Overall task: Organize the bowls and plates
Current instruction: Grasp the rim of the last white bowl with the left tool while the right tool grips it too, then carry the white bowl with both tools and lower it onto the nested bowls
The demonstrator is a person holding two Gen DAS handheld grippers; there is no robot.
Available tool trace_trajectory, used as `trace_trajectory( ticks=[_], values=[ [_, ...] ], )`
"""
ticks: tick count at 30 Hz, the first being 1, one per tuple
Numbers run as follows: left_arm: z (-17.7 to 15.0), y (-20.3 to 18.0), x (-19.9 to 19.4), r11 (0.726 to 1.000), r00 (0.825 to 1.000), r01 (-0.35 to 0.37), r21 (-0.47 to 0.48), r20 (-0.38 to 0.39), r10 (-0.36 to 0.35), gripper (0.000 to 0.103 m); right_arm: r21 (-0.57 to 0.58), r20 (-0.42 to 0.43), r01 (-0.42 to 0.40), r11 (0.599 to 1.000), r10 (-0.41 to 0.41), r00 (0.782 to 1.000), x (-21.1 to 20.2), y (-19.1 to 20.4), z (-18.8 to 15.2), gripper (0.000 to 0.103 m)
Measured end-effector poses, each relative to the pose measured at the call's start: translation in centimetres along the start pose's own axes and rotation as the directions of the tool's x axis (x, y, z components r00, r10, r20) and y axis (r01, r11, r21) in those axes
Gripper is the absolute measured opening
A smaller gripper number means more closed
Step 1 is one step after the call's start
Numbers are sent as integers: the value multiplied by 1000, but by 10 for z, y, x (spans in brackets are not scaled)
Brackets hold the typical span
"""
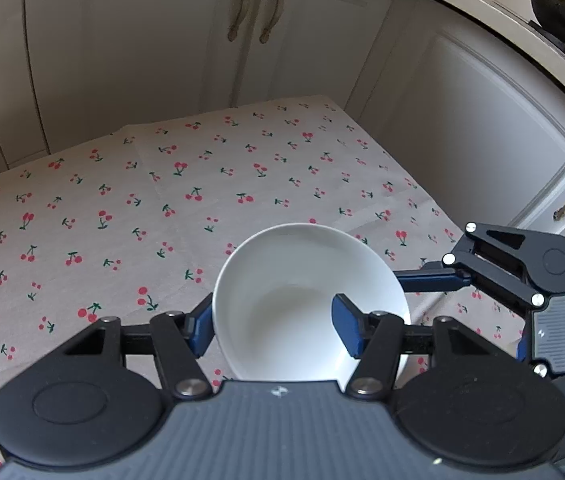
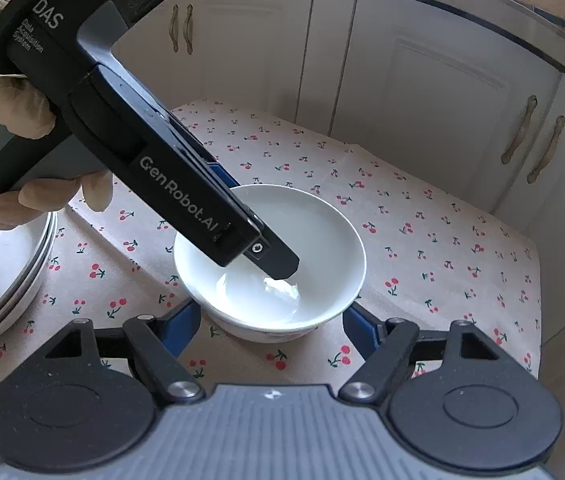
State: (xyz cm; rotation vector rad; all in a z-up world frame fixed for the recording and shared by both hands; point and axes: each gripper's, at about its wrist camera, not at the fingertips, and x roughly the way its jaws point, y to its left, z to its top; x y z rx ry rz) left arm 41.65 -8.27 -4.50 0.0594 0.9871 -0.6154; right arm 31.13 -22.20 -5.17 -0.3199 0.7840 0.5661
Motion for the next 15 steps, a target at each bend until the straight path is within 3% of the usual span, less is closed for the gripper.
trace_trajectory(
  ticks=[15],
  values=[
    [-19,-34,-52,999,999,-9,34,43,8,59,-34,30,24,999,-23,999,-54,26,-3,82]
  ],
)
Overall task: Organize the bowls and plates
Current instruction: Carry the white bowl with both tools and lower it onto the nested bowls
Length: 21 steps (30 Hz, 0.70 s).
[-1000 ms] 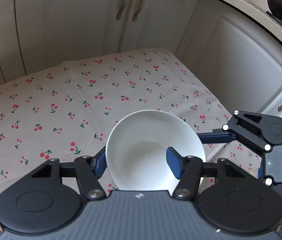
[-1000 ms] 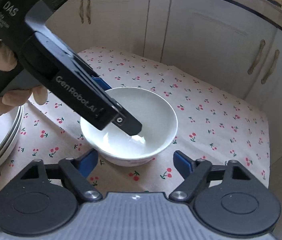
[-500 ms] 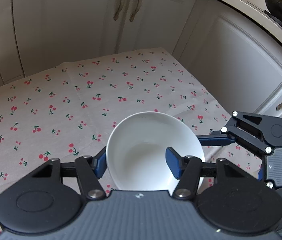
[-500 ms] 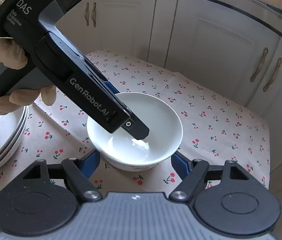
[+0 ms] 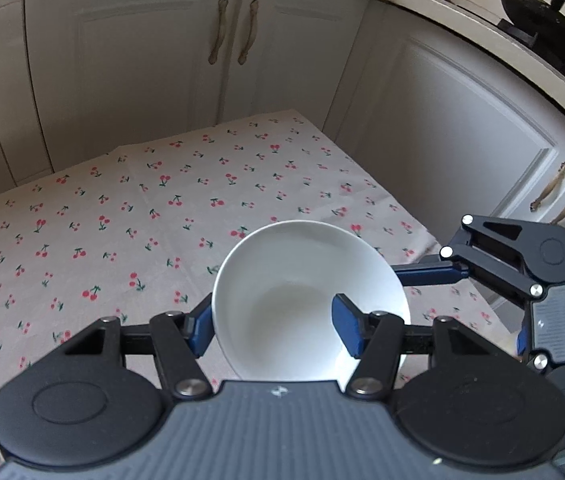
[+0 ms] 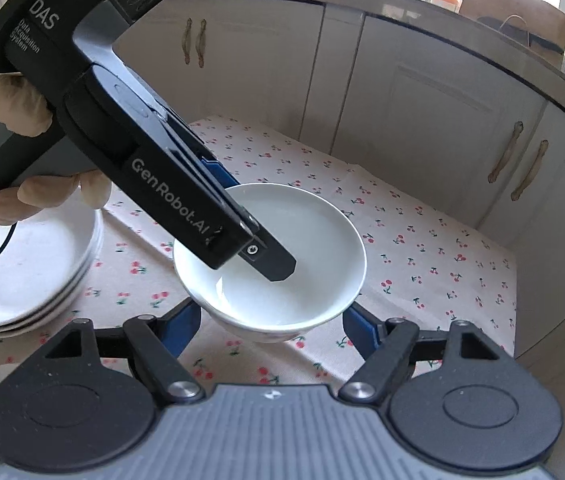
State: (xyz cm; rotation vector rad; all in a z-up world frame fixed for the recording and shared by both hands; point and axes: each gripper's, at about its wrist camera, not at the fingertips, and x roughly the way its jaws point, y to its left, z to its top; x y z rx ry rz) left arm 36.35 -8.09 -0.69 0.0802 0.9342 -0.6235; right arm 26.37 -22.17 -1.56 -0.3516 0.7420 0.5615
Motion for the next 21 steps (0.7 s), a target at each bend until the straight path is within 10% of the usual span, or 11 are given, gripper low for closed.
trace_trajectory(
  ticks=[21],
  values=[
    [-41,-59,-78,1000,999,-3,4,37,3,61,-8,16,-6,1000,7,1000,-94,50,-15,82]
  ],
)
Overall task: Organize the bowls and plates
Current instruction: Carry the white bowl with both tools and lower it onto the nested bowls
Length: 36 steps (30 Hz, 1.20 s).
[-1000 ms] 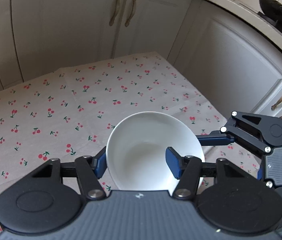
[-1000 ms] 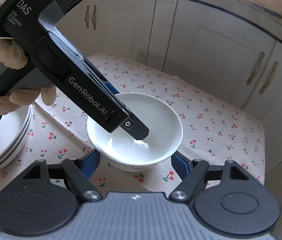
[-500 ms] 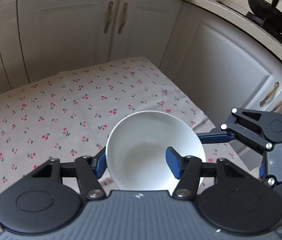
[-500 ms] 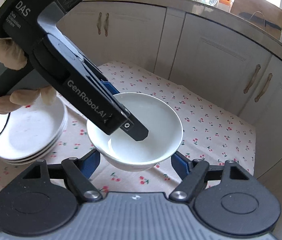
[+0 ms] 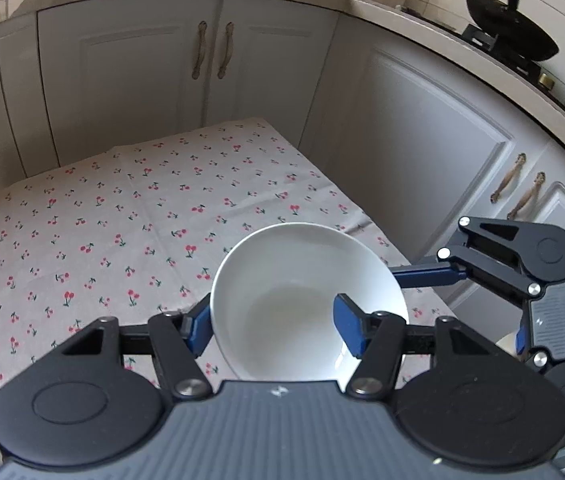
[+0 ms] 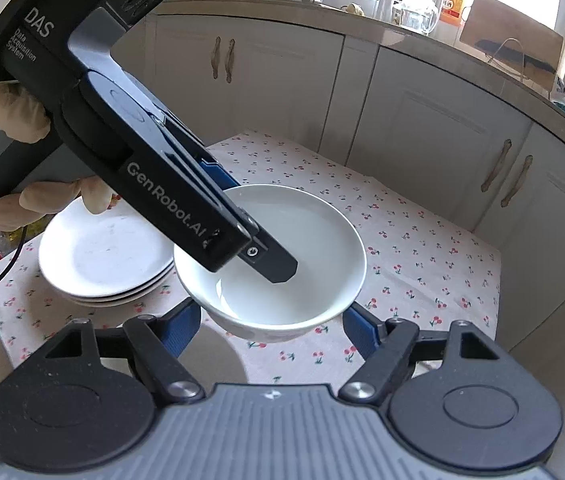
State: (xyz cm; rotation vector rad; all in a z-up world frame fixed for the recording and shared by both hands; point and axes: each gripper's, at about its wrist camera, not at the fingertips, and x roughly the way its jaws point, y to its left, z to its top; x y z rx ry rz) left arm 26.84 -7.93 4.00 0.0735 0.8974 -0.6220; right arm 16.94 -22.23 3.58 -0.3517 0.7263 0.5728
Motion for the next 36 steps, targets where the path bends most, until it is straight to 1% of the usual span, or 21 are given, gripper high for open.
trace_trajectory(
  ticks=[11,17,19,23,36],
  values=[
    [-28,-30,-20,999,1000,9,38,-6,-9,63,21,-3,5,1000,-5,1000,-27,23,-23,82],
    [-42,-39,-22,999,1000,10,49,-17,-9,63,44,-16,-1,999,1,1000,-31,32,-35,82],
    [-46,-41,-22,999,1000,9,50,-22,-8,63,47,-20,-5,999,6,1000,-31,34,-38,82],
    [-53,-43,-22,999,1000,9,54,-28,-7,67,52,-27,-11,999,12,1000,-30,40,-43,82],
    [-68,-33,-18,1000,999,23,16,-43,-23,67,54,-49,-30,998,33,998,-23,51,-49,82]
  ],
)
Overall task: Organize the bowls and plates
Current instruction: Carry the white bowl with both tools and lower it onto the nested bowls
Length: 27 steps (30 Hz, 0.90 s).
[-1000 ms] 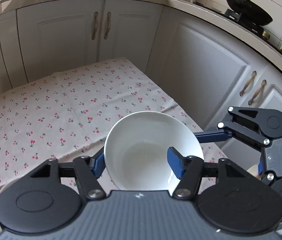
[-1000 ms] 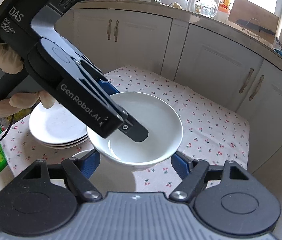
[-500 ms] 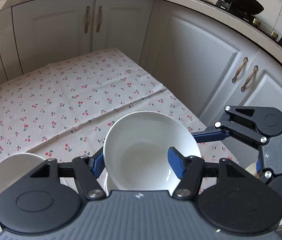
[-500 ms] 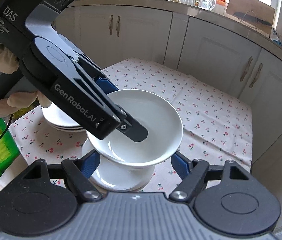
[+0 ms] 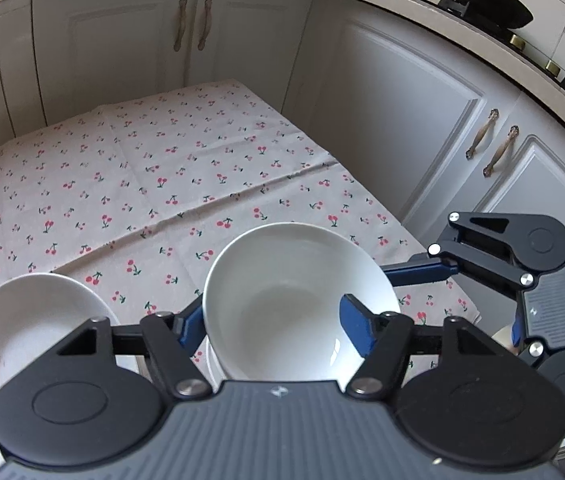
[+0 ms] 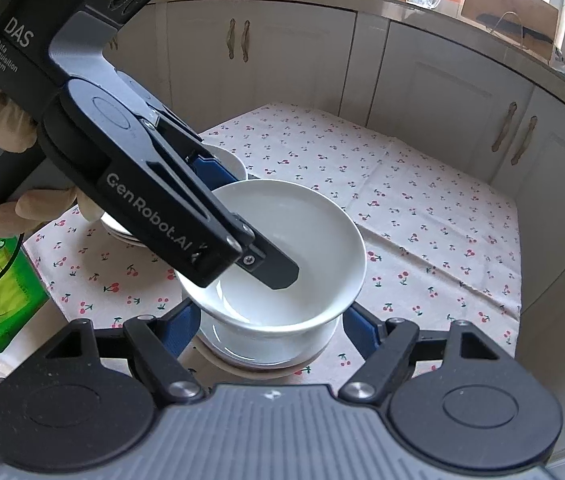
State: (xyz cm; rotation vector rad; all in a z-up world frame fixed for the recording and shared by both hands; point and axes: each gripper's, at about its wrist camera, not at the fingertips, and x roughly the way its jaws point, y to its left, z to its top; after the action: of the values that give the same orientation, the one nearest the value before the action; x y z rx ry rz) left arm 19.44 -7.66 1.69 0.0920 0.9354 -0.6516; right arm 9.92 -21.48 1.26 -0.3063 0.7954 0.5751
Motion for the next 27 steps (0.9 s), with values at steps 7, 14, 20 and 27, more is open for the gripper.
trace_trajectory(
  ticks=[7,14,20,27],
  values=[
    [-5,7,3,1000,1000,9,-26,-10,-9,67,8,-12,-15,1000,15,1000,6,3,-1,82],
    [-2,4,7,1000,1000,13,-17,-11,-13,67,21,-20,-11,1000,12,1000,8,1,-4,82],
    [-3,4,11,999,1000,27,-17,-15,-27,67,25,-28,-5,1000,5,1000,7,-1,-5,82],
    [-3,5,14,999,999,33,-22,-18,-34,68,34,-34,-8,999,9,999,8,-2,-6,82]
  ],
)
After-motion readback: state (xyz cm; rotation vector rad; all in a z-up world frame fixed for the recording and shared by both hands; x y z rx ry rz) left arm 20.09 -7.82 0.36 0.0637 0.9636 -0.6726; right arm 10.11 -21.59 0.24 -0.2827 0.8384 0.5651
